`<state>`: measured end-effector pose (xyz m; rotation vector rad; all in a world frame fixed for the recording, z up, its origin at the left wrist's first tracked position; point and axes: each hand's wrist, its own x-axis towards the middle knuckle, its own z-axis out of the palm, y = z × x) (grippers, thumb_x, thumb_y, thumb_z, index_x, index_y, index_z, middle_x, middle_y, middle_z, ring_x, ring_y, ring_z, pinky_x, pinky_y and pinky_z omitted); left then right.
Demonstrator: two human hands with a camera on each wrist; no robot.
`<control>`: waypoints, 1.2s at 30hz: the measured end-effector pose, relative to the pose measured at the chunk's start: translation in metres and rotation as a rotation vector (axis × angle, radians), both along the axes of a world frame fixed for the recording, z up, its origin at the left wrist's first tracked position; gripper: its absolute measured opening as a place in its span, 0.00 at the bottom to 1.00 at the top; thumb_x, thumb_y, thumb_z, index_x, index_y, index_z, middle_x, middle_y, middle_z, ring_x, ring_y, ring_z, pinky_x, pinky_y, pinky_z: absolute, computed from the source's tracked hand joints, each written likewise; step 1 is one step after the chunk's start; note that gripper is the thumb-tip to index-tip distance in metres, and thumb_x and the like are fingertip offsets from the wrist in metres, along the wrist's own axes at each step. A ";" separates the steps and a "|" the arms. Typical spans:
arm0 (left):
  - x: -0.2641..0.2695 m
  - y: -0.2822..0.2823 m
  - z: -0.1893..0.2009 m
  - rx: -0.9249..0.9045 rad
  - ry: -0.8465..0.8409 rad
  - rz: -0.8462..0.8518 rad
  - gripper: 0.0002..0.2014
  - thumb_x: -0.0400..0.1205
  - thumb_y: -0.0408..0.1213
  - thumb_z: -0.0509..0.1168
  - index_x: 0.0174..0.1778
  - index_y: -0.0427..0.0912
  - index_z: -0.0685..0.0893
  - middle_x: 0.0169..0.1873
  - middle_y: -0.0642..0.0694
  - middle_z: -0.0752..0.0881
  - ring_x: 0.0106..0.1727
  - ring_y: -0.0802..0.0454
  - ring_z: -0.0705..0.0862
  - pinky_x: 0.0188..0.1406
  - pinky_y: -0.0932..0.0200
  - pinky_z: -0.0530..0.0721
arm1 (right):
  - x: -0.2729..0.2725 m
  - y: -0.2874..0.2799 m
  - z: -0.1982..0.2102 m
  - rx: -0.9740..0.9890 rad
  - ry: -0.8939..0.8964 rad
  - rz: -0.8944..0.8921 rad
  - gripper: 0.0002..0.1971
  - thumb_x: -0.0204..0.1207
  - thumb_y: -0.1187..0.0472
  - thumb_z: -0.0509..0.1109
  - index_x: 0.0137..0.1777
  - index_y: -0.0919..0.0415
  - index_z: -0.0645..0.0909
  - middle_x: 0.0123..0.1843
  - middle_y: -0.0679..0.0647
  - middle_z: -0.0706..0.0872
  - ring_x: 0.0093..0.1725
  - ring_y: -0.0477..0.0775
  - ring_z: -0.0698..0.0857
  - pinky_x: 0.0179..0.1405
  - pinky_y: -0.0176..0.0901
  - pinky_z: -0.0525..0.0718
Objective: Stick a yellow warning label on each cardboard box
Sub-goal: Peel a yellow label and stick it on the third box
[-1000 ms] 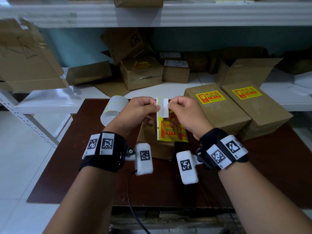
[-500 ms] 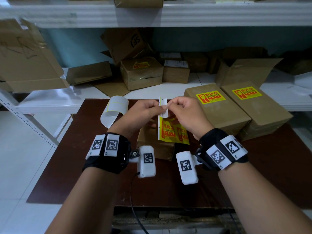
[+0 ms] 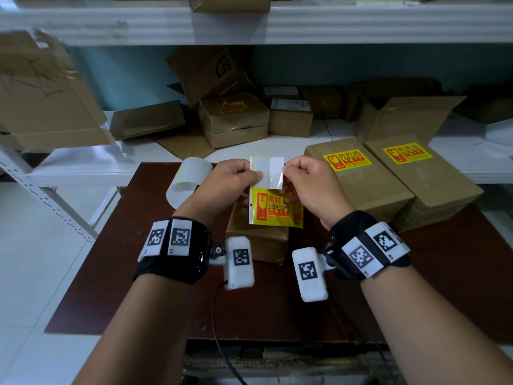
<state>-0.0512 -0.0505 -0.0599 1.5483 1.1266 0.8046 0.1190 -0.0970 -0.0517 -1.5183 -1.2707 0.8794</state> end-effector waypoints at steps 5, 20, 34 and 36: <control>-0.001 0.000 0.000 -0.008 -0.009 0.024 0.15 0.85 0.37 0.65 0.51 0.24 0.81 0.36 0.40 0.87 0.33 0.53 0.87 0.35 0.57 0.84 | 0.002 0.001 -0.001 -0.009 0.016 -0.004 0.09 0.85 0.62 0.63 0.49 0.61 0.85 0.39 0.55 0.87 0.38 0.52 0.90 0.41 0.50 0.91; -0.004 -0.004 0.006 -0.048 -0.035 0.060 0.07 0.86 0.37 0.65 0.47 0.36 0.81 0.38 0.34 0.83 0.33 0.51 0.83 0.29 0.64 0.83 | 0.005 0.004 -0.001 -0.007 0.041 -0.019 0.10 0.86 0.63 0.60 0.47 0.60 0.82 0.50 0.67 0.90 0.39 0.56 0.93 0.42 0.55 0.90; -0.007 0.000 0.002 -0.001 -0.020 0.107 0.10 0.84 0.35 0.67 0.48 0.29 0.83 0.35 0.35 0.80 0.33 0.46 0.79 0.25 0.62 0.81 | 0.008 0.008 -0.005 0.000 0.095 -0.024 0.11 0.86 0.63 0.61 0.42 0.56 0.79 0.37 0.53 0.84 0.35 0.54 0.92 0.31 0.46 0.85; -0.007 0.001 0.001 0.010 -0.015 0.126 0.09 0.84 0.34 0.68 0.50 0.29 0.83 0.36 0.34 0.82 0.33 0.47 0.79 0.25 0.63 0.82 | 0.008 0.008 -0.005 0.000 0.104 -0.023 0.11 0.86 0.63 0.60 0.42 0.56 0.79 0.39 0.55 0.84 0.35 0.54 0.92 0.30 0.46 0.84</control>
